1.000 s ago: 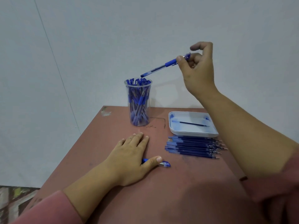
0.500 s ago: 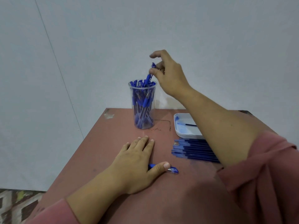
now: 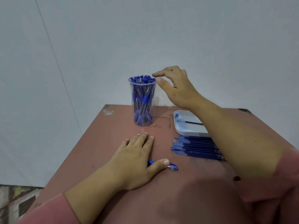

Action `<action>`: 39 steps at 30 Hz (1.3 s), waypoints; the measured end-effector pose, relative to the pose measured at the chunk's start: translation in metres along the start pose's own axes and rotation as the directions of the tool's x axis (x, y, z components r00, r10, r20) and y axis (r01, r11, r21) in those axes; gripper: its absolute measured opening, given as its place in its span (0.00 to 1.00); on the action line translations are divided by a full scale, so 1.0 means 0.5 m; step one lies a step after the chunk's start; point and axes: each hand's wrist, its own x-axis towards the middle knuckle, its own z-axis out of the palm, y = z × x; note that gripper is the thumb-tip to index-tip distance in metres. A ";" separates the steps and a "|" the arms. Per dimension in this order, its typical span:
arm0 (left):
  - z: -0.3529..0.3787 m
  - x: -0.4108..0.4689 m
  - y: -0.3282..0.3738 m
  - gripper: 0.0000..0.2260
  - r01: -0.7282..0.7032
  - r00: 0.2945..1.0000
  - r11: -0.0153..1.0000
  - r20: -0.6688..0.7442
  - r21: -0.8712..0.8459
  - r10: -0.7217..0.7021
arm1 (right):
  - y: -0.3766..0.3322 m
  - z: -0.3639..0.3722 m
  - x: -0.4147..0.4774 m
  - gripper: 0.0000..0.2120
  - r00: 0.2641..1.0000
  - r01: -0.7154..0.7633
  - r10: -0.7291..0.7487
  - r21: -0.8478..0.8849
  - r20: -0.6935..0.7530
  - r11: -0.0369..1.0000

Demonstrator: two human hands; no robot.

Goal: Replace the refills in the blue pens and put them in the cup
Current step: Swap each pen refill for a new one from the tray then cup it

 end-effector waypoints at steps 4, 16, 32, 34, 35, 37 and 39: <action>0.000 0.000 0.001 0.45 -0.004 1.000 1.000 -0.004 -0.006 0.004 | -0.007 -0.036 -0.092 0.09 0.992 0.047 -0.045 -0.021 0.118 0.999; -0.003 -0.003 0.004 0.45 0.006 1.000 1.000 -0.002 -0.021 -0.006 | -0.023 -0.050 -0.312 0.15 0.858 0.070 0.018 -0.152 0.514 0.986; -0.013 -0.001 -0.001 0.38 -0.015 0.999 1.000 -0.036 -0.025 0.014 | 0.008 -0.088 -0.293 0.09 0.949 -0.169 0.163 -0.004 0.270 0.986; -0.016 -0.002 -0.001 0.38 -0.018 0.999 0.999 -0.046 -0.032 0.017 | 0.018 -0.102 -0.288 0.10 0.965 -0.189 0.172 0.068 0.199 0.980; -0.018 -0.002 -0.001 0.37 -0.019 0.999 0.999 -0.052 -0.039 0.017 | 0.020 -0.109 -0.285 0.10 0.971 -0.197 0.177 0.116 0.162 0.973; -0.023 -0.003 0.000 0.37 -0.021 0.998 0.998 -0.060 -0.052 0.017 | 0.025 -0.118 -0.280 0.11 0.981 -0.188 0.176 0.180 0.081 0.966; -0.033 -0.001 0.002 0.35 -0.025 0.997 0.998 -0.069 -0.064 0.021 | 0.030 -0.120 -0.277 0.11 0.985 -0.173 0.172 0.198 0.022 0.965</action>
